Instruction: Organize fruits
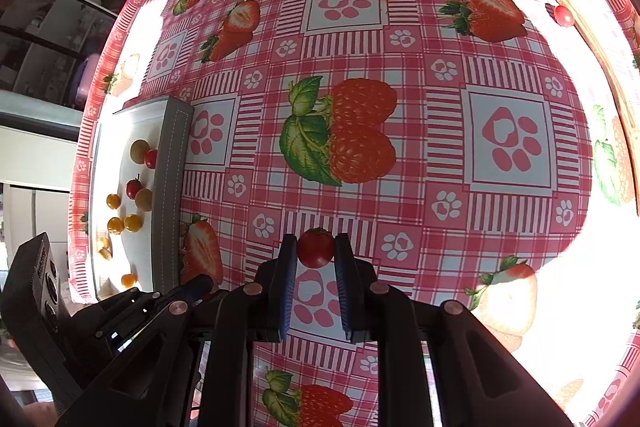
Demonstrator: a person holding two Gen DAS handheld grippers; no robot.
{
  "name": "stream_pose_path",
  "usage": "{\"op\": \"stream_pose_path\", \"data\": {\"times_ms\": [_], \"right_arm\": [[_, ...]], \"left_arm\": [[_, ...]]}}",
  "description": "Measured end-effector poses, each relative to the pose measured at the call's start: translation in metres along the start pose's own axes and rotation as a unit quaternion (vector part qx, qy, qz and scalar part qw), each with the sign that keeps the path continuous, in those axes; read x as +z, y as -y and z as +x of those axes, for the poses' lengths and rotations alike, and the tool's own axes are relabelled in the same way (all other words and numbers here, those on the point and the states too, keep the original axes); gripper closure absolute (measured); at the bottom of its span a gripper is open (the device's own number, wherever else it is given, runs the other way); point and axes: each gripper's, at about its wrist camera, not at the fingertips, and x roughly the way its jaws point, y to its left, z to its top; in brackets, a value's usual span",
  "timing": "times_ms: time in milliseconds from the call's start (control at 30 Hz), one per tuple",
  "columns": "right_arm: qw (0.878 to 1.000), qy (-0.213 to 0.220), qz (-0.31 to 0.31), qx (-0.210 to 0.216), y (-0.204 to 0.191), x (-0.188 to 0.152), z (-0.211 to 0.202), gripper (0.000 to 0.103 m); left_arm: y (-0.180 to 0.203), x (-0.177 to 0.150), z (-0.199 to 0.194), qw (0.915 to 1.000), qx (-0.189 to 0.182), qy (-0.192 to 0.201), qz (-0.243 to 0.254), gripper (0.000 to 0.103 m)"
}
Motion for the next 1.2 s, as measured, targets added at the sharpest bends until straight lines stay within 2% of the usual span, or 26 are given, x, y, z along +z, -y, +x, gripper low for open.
{"op": "stream_pose_path", "data": {"times_ms": [200, 267, 333, 367, 400, 433, 567, 633, 667, 733, 767, 800, 867, 933, 1067, 1200], "right_arm": [[1.0, -0.003, -0.021, 0.003, -0.018, 0.004, 0.002, 0.082], [1.0, -0.008, -0.021, 0.004, -0.022, 0.004, 0.004, 0.082], [1.0, -0.012, -0.023, 0.003, -0.024, 0.003, 0.007, 0.082], [1.0, -0.015, -0.023, 0.003, -0.025, 0.002, 0.008, 0.082], [1.0, -0.017, -0.023, 0.003, -0.025, 0.001, 0.009, 0.082], [1.0, -0.019, -0.022, 0.003, -0.025, 0.0, 0.01, 0.082], [1.0, -0.023, -0.013, 0.001, -0.019, -0.004, 0.01, 0.082], [1.0, -0.024, -0.009, 0.0, -0.016, -0.005, 0.01, 0.082], [1.0, -0.024, -0.007, -0.001, -0.014, -0.006, 0.009, 0.082], [1.0, -0.023, -0.004, -0.002, -0.01, -0.007, 0.008, 0.082], [1.0, -0.022, -0.003, -0.002, -0.009, -0.007, 0.007, 0.082], [1.0, -0.021, -0.001, -0.002, -0.007, -0.007, 0.006, 0.082], [1.0, -0.019, 0.004, -0.002, -0.004, -0.007, 0.004, 0.082], [1.0, -0.015, 0.007, 0.0, -0.003, -0.008, 0.002, 0.082], [1.0, -0.01, 0.008, 0.005, -0.004, -0.009, 0.0, 0.082], [1.0, -0.011, 0.012, 0.009, -0.004, -0.01, 0.002, 0.082]], "left_arm": [[-0.016, 0.001, -0.013, 1.0, 0.0, 0.009, -0.002, 0.081], [-0.013, -0.003, -0.012, 0.9997, 0.016, 0.006, 0.015, 0.08], [-0.007, -0.007, -0.006, 0.9992, 0.025, -0.005, 0.033, 0.071], [-0.003, -0.009, -0.003, 0.9986, 0.034, -0.005, 0.04, 0.044], [0.003, -0.012, -0.003, 0.9979, 0.044, 0.008, 0.047, 0.029], [0.007, -0.015, -0.003, 0.9972, 0.047, 0.021, 0.054, 0.029], [0.02, -0.018, 0.016, 0.9956, 0.06, 0.0, 0.071, 0.03], [0.022, -0.019, 0.027, 0.9942, 0.079, -0.008, 0.073, 0.039], [0.022, -0.02, 0.033, 0.9933, 0.088, -0.019, 0.072, 0.053], [0.026, -0.023, 0.034, 0.9915, 0.101, -0.012, 0.081, 0.063], [0.028, -0.025, 0.033, 0.9908, 0.103, -0.008, 0.088, 0.075], [0.029, -0.026, 0.033, 0.9903, 0.103, -0.011, 0.093, 0.099], [0.026, -0.028, 0.03, 0.9929, 0.085, -0.018, 0.081, 0.101], [0.018, -0.028, 0.023, 0.9976, 0.047, -0.02, 0.048, 0.101], [0.001, -0.023, 0.007, 0.9998, 0.005, -0.018, -0.001, 0.101], [-0.007, -0.022, 0.0, 0.9998, 0.001, -0.014, -0.013, 0.101]]}}
